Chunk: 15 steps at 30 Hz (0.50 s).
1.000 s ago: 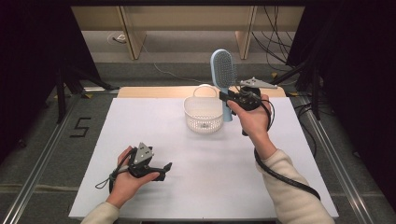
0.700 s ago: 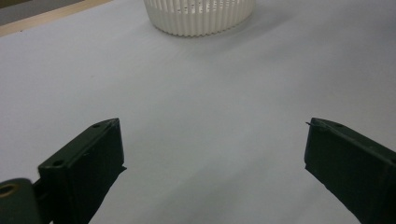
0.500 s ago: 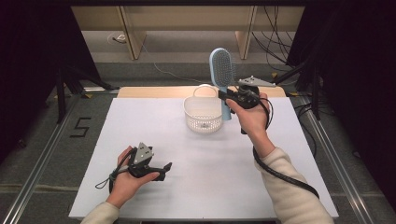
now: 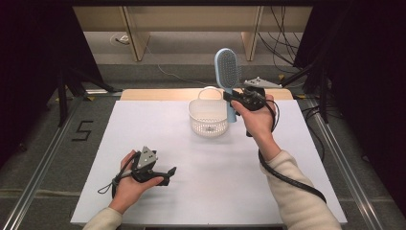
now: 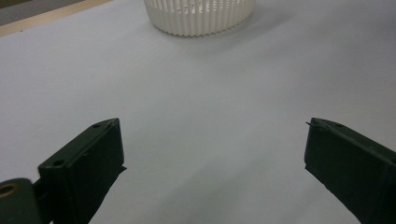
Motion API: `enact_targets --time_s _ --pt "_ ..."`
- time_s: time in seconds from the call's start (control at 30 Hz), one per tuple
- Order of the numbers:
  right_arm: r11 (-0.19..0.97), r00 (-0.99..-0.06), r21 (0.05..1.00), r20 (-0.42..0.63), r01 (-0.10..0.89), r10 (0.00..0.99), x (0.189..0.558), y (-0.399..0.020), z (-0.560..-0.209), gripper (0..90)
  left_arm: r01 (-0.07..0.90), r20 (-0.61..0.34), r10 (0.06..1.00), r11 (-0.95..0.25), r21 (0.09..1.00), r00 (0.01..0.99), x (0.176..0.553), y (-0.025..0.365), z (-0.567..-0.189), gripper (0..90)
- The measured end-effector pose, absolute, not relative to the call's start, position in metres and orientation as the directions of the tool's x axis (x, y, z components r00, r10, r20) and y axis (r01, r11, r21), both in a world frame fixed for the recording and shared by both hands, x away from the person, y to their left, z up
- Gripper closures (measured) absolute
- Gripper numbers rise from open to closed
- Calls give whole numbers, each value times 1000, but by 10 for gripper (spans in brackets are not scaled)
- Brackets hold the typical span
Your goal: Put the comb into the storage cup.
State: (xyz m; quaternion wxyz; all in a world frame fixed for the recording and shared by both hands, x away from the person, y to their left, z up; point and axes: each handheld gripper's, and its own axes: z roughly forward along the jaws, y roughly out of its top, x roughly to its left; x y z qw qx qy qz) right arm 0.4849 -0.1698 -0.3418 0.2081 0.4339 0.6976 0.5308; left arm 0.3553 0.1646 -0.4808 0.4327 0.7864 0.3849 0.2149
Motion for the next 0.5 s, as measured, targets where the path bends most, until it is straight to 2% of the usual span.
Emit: enact_targets --time_s 0.5 --pt "62 -538 924 164 377 827 488 -168 -342 709 418 6 790 -331 846 613 356 165 -481 42"
